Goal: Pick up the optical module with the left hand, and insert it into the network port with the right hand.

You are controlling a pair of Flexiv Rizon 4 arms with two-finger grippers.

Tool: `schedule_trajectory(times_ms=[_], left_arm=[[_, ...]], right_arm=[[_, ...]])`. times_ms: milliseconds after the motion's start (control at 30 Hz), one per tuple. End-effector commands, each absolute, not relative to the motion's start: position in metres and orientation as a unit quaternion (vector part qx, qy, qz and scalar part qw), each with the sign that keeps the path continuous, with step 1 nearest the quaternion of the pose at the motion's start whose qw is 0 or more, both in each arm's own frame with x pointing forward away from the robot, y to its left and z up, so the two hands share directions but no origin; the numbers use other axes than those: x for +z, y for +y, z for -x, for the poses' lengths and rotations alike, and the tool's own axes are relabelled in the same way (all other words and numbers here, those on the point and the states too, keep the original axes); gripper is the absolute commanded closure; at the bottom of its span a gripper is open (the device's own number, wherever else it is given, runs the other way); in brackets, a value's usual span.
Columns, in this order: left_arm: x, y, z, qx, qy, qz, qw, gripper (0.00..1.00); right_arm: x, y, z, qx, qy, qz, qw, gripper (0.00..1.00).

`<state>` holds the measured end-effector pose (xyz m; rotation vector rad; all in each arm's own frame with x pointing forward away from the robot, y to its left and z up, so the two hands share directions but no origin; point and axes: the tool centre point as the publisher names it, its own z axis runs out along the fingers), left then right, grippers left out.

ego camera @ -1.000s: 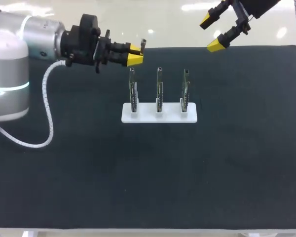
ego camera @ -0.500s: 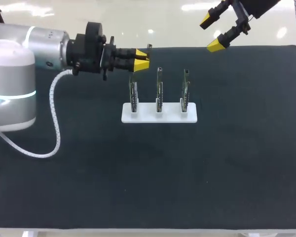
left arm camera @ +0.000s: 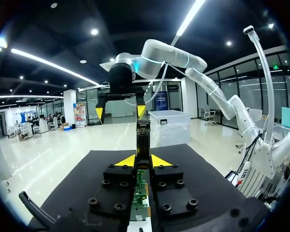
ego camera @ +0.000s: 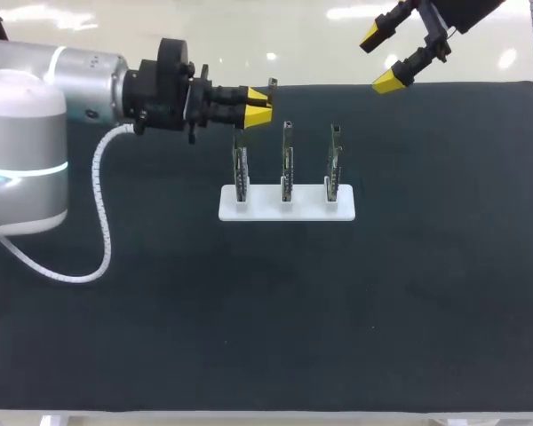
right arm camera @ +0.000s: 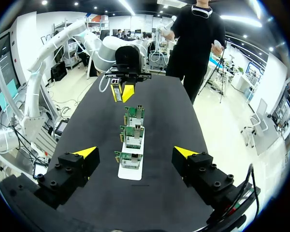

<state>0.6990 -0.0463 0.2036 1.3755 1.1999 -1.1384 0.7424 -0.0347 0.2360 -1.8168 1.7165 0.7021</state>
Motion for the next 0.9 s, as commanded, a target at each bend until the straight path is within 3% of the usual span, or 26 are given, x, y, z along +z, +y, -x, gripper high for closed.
schedule_trajectory(times_ms=[33,333,900], left_arm=[[0.203,-0.046,-0.699,-0.465,0.49,-0.562,0.477,1.0],[0.203,-0.046,-0.699,-0.465,0.49,-0.562,0.477,1.0],[0.203,-0.046,-0.699,-0.465,0.49,-0.562,0.477,1.0]], right_arm=[[0.236,-0.035,-0.742,0.26,0.637,0.674,0.27,0.0],[0.248,-0.033,-0.735,0.25,0.662,0.65,0.275,0.0],[0.271,0.032,-0.711,0.226,0.694,0.625,0.275,0.0]])
